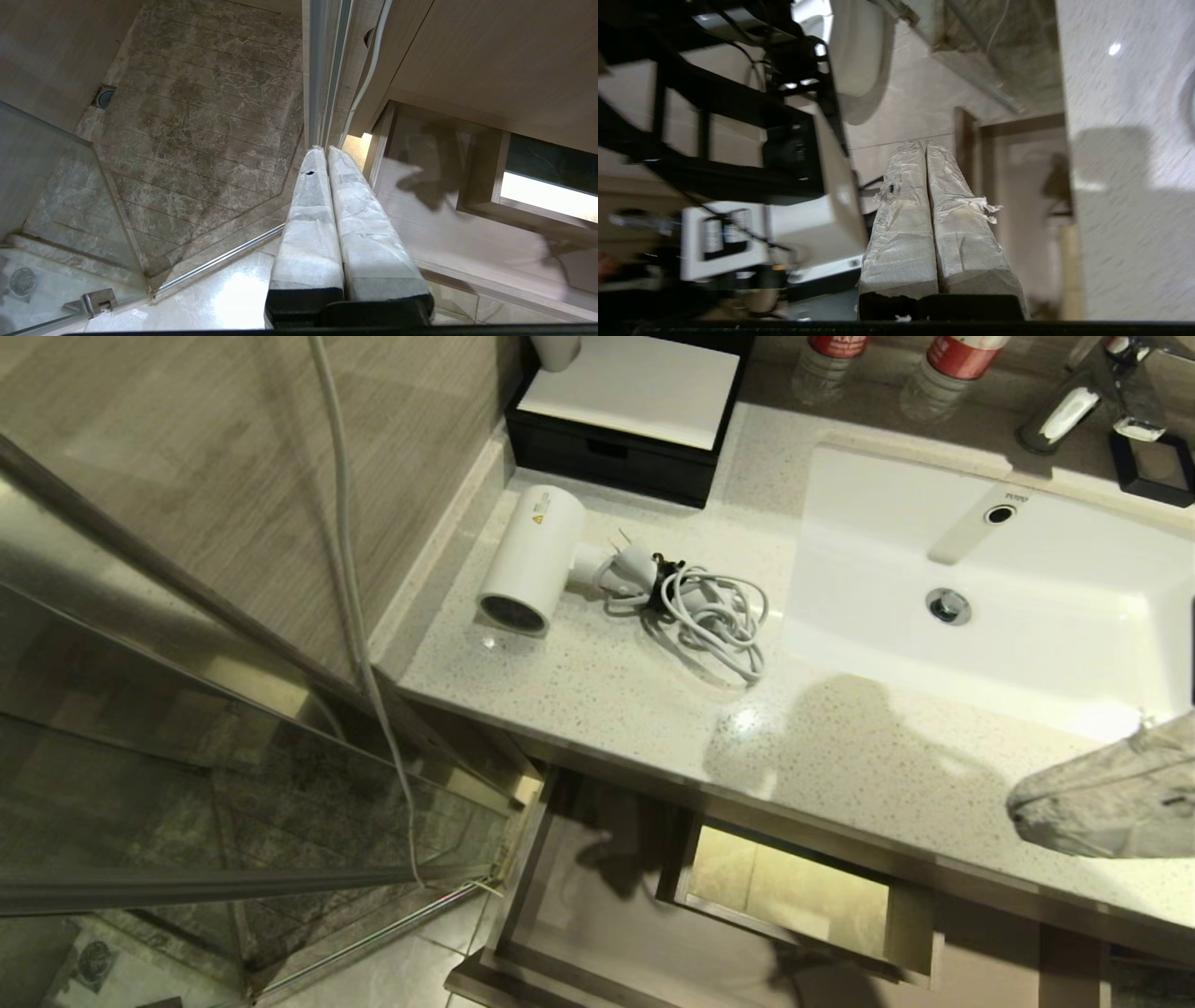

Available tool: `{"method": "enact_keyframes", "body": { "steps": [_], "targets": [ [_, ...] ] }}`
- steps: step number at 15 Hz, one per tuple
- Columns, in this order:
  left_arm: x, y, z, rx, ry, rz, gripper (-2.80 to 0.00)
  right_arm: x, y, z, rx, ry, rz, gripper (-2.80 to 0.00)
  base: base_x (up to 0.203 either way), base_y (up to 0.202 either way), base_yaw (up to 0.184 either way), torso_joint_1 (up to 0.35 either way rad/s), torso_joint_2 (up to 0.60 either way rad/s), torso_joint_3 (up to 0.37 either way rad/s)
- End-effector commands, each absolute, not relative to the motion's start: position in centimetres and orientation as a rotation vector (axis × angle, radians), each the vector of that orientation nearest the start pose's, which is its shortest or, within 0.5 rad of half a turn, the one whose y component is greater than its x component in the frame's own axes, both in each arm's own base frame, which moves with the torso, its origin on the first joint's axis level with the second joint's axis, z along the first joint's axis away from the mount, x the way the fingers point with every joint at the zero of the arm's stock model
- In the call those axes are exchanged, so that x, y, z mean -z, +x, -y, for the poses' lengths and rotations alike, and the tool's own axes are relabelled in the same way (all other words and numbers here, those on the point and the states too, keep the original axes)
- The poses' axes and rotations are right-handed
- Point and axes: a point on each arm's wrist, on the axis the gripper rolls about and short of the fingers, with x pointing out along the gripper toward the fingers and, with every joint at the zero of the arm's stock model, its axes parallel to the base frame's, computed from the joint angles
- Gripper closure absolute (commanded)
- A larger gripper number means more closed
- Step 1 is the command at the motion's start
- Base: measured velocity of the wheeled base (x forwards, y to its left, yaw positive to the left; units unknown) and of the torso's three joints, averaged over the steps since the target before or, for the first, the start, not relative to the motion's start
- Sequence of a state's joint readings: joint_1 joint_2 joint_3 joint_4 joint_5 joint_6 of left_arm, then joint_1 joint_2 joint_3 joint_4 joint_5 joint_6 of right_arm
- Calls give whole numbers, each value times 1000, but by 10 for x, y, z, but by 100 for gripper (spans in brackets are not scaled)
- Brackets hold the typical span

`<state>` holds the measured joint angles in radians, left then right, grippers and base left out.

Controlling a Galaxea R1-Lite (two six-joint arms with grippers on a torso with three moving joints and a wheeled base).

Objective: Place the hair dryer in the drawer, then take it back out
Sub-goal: Pick up the hairdryer

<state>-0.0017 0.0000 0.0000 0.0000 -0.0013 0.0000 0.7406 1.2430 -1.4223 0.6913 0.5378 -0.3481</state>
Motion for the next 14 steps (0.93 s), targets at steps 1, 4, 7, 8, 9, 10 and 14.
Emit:
{"method": "enact_keyframes", "body": {
  "steps": [1, 4, 7, 8, 9, 10, 14],
  "targets": [
    [-75, -23, 0, 3, 0, -2, 0, -333, 117, -124, -1351, -382, -343, 0, 0, 0, 0, -20, 36, 24],
    [-75, -23, 0, 3, 0, -2, 0, -339, 136, -142, -1328, -391, -339, 0, 0, 0, 0, -4, 9, 5],
    [-75, -23, 0, 3, 0, -2, 0, -342, 156, -159, -1254, -414, -340, 0, 0, 0, 0, 0, 0, 0],
    [-75, -23, 0, 3, 0, -2, 0, -344, 163, -165, -1218, -426, -334, 0, 0, 0, 0, 0, 0, 0],
    [-75, -23, 0, 3, 0, -2, 0, -344, 169, -169, -1164, -445, -338, 0, 0, 0, 0, 0, 0, 0],
    [-75, -23, 0, 3, 0, -1, 0, -343, 173, -173, -1114, -465, -344, 0, 0, 0, 0, 0, 0, 0],
    [-75, -23, 0, 3, 0, 0, 0, -343, 192, -194, -1073, -481, -311, 0, 0, 0, 0, 0, 0, 0]
  ]
}}
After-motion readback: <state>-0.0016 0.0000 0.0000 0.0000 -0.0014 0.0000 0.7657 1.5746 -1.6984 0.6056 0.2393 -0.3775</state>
